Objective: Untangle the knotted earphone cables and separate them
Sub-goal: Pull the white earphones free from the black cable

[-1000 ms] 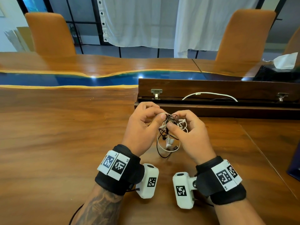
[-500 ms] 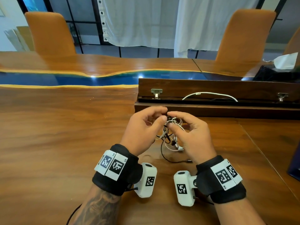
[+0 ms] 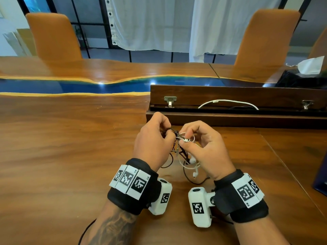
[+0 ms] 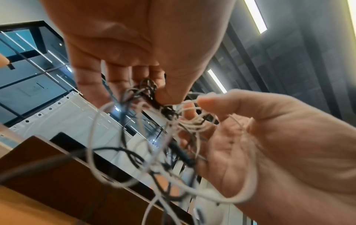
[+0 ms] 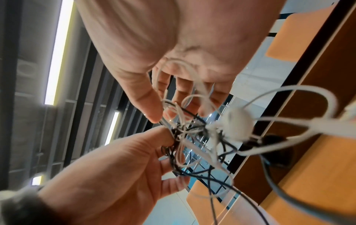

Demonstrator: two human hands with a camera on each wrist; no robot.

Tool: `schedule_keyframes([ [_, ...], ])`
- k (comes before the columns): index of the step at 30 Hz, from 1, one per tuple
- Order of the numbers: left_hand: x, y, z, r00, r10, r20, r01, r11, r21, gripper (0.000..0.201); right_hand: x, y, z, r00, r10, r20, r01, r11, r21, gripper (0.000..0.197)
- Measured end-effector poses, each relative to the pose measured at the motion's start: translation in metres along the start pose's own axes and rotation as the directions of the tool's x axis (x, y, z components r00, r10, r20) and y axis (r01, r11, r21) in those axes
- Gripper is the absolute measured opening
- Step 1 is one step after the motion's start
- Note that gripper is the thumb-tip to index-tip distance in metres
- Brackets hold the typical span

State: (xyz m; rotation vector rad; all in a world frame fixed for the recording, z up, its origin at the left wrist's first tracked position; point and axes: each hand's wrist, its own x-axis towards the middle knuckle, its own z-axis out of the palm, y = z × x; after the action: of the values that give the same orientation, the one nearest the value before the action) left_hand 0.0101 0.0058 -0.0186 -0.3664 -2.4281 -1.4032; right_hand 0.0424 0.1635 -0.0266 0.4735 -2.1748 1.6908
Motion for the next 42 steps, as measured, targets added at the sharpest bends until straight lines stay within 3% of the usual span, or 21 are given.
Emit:
schedule_keyframes([
  [2, 0.000, 0.001, 0.000, 0.999, 0.006, -0.034, -0.006, 1.000, 0.008, 0.027, 0.000, -0.001, 0.002, 0.999, -0.033, 0.033, 0.033, 0.999, -0.009, 0.014],
  [4, 0.002, -0.002, 0.000, 0.998, -0.008, -0.064, 0.007, 1.000, -0.025, 0.019, -0.001, -0.002, 0.003, 0.999, -0.019, 0.049, 0.021, 0.999, -0.033, 0.012],
  [7, 0.006, -0.005, -0.001, 0.992, -0.121, -0.036, 0.110, 0.969, -0.221, 0.002, -0.001, -0.002, 0.002, 0.999, 0.051, -0.020, -0.053, 0.993, -0.103, 0.013],
  [10, 0.008, -0.002, -0.006, 0.968, -0.237, 0.076, 0.244, 0.838, -0.488, 0.010, 0.001, 0.006, -0.002, 0.985, 0.088, -0.148, -0.110, 0.983, -0.146, 0.016],
  [13, 0.010, -0.001, -0.010, 0.955, -0.206, 0.213, 0.296, 0.706, -0.644, 0.023, 0.003, 0.011, -0.007, 0.967, 0.114, -0.229, -0.152, 0.976, -0.155, 0.012],
  [15, 0.009, -0.002, -0.011, 0.957, -0.152, 0.247, 0.283, 0.678, -0.678, 0.036, 0.003, 0.010, -0.007, 0.966, 0.122, -0.227, -0.152, 0.981, -0.121, 0.014],
  [21, 0.005, -0.003, -0.004, 0.993, -0.068, 0.091, 0.108, 0.820, -0.562, 0.055, 0.004, 0.016, -0.005, 0.972, 0.143, -0.185, -0.170, 0.975, -0.142, 0.035],
  [26, 0.010, -0.007, -0.003, 0.989, -0.045, -0.140, -0.011, 0.927, -0.375, 0.042, 0.004, 0.013, -0.006, 0.954, 0.112, -0.278, -0.165, 0.971, -0.175, 0.024],
  [30, 0.017, -0.019, -0.010, 0.953, -0.132, -0.274, 0.020, 0.926, -0.376, 0.041, 0.007, 0.008, -0.011, 0.929, 0.076, -0.363, -0.108, 0.992, -0.069, 0.019],
  [42, 0.022, -0.031, -0.014, 0.915, -0.163, -0.368, 0.058, 0.958, -0.280, 0.022, 0.007, 0.009, -0.015, 0.841, -0.018, -0.540, -0.095, 0.979, -0.180, 0.017],
])
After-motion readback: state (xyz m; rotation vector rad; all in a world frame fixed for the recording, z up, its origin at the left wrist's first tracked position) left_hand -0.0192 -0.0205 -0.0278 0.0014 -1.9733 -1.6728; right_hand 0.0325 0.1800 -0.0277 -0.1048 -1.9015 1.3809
